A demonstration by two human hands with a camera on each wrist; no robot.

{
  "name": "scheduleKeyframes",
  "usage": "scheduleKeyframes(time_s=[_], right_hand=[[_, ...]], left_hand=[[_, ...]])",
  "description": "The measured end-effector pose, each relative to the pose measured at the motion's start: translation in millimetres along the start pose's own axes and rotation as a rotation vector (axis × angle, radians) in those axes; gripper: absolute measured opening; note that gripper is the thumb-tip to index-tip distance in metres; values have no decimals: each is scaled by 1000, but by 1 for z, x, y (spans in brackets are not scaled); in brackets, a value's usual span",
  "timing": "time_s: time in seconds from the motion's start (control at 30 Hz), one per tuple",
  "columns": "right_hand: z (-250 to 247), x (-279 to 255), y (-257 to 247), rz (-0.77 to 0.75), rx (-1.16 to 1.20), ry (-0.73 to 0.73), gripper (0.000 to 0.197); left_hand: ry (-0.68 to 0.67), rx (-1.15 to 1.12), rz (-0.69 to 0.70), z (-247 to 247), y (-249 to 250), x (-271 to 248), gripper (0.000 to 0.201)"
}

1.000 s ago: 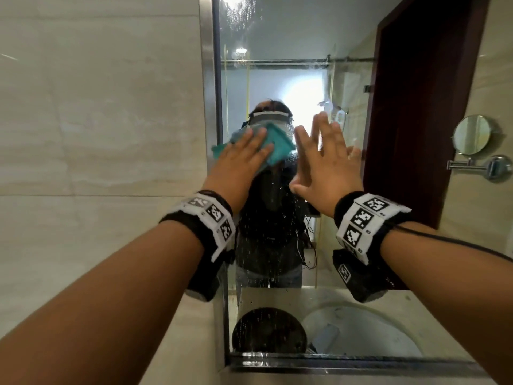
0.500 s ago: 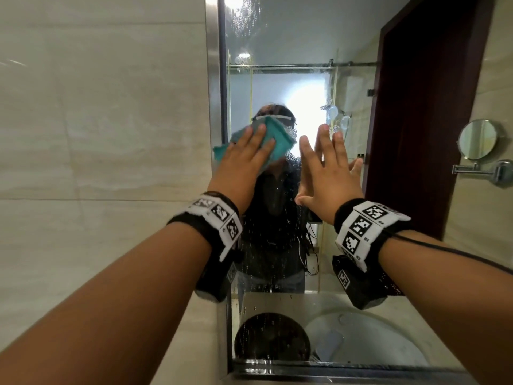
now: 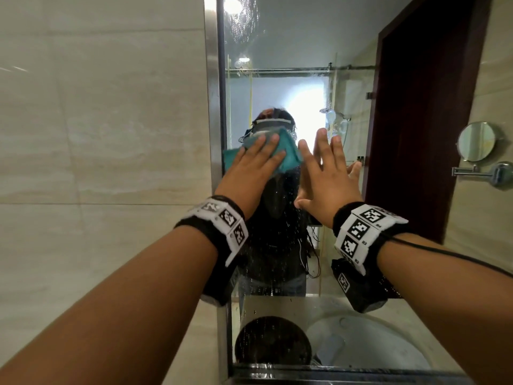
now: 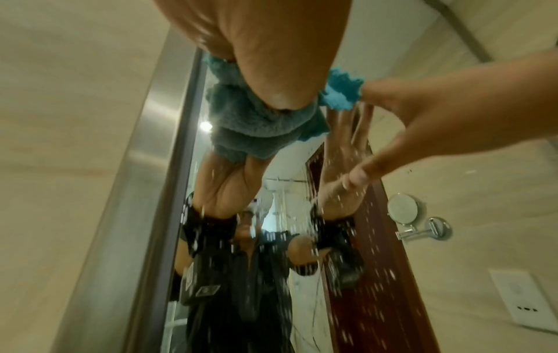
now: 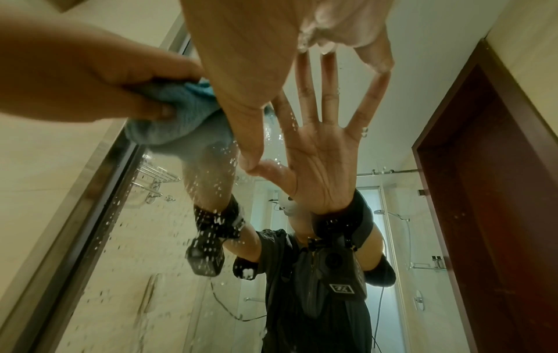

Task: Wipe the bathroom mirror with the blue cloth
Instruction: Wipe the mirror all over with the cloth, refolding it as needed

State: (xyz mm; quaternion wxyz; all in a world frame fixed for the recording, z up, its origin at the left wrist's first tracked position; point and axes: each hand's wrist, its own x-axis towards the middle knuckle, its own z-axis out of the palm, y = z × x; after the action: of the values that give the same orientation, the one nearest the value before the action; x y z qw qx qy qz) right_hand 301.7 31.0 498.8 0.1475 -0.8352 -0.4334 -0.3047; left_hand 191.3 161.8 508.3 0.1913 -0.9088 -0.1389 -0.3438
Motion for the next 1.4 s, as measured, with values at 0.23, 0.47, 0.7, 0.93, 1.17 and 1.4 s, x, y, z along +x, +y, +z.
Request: scheduleKeyframes(time_s=[0.23, 0.47, 0.7, 0.93, 1.17, 1.4], right_hand=[[3, 2, 2, -3, -21, 1, 112], [1, 1, 1, -2, -10, 2, 109], [1, 1, 5, -23, 0, 21, 111], [-5, -5, 22, -93, 51, 129, 92], [-17, -5, 61, 135, -37, 121, 125], [-12, -1, 69, 143, 63, 47, 133]], left_hand=[[113, -100, -126, -29, -8, 30, 79], [-52, 50, 32, 11, 22, -7, 71], [26, -53, -82, -29, 2, 23, 76], [-28, 1, 2, 8, 35, 8, 68], [-44, 16, -4, 9, 41, 3, 77], [82, -109, -130, -28, 46, 51, 74]])
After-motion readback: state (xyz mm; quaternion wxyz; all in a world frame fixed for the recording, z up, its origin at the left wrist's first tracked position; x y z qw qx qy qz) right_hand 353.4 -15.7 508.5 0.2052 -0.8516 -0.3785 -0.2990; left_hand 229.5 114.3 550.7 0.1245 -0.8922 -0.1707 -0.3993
